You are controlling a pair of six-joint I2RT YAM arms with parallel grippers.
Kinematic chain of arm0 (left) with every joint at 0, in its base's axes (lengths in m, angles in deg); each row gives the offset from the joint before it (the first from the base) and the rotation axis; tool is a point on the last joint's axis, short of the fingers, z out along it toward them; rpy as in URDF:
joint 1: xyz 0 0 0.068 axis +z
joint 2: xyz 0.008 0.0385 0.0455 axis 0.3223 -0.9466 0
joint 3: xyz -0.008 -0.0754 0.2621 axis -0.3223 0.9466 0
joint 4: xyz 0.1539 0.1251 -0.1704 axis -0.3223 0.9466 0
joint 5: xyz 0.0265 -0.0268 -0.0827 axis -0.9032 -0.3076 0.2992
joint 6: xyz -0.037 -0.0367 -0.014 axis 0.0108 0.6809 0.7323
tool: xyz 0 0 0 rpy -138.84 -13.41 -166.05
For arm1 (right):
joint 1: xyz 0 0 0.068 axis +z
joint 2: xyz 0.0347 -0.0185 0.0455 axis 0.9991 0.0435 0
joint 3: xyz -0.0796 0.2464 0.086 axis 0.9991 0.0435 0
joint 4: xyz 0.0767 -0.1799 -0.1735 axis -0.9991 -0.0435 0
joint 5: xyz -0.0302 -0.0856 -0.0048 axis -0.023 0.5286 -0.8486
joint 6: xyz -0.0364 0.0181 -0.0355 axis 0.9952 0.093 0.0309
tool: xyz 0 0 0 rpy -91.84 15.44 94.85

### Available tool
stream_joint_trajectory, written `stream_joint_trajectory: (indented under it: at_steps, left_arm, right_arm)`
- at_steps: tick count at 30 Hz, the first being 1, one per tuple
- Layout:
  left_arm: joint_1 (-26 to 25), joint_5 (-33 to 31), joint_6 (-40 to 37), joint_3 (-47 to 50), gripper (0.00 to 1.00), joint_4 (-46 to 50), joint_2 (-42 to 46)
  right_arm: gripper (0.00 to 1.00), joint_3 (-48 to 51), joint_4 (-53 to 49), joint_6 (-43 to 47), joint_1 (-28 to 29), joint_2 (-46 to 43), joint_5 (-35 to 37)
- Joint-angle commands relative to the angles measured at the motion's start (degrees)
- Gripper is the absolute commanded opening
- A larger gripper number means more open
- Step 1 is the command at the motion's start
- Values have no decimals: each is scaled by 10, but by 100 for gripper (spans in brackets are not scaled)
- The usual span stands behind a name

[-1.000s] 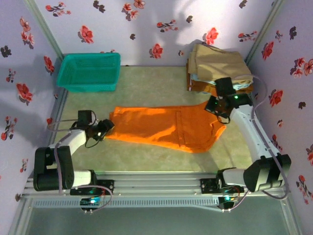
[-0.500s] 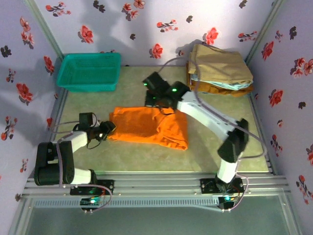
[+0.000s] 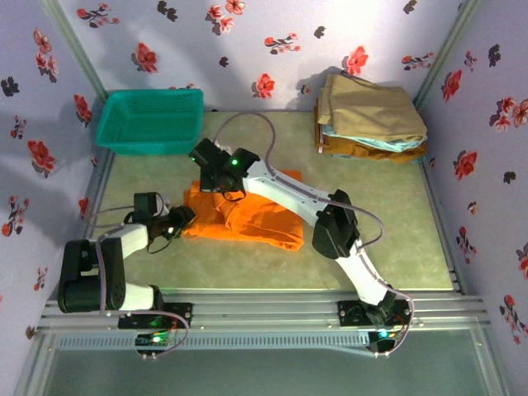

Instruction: Fold and stack the trousers

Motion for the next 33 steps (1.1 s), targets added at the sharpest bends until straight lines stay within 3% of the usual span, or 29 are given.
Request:
stream_joint_trajectory:
  at_steps: [1, 8, 10, 14, 19, 22, 25, 29, 33]
  left_arm:
    - [-1, 15, -3, 12, 41, -1, -2]
    - [-1, 16, 2, 10, 44, 8, 6]
    - [5, 16, 12, 11, 52, 25, 22]
    - [46, -40, 41, 25, 66, 132, 136]
    - [109, -83, 69, 6, 72, 296, 306]
    - [122, -77, 77, -15, 72, 330, 359]
    - [93, -49, 39, -75, 70, 329, 328]
    - [-19, -88, -31, -186, 70, 348, 209]
    - [-85, -122, -45, -204, 70, 324, 122]
  right_arm:
    - [0, -31, 57, -24, 11, 14, -17]
    - [2, -53, 80, -36, 35, 48, -54]
    - [28, -52, 82, -42, 37, 56, -90]
    - [48, -25, 84, -40, 36, 18, -115]
    - [56, 68, 120, -33, 21, -94, -99]
    - [56, 138, 131, -23, -3, -161, -84]
    - [54, 225, 130, -3, -39, -227, -64]
    - [54, 361, 132, 15, -103, -306, -58]
    - [64, 480, 127, 34, -153, -367, -43]
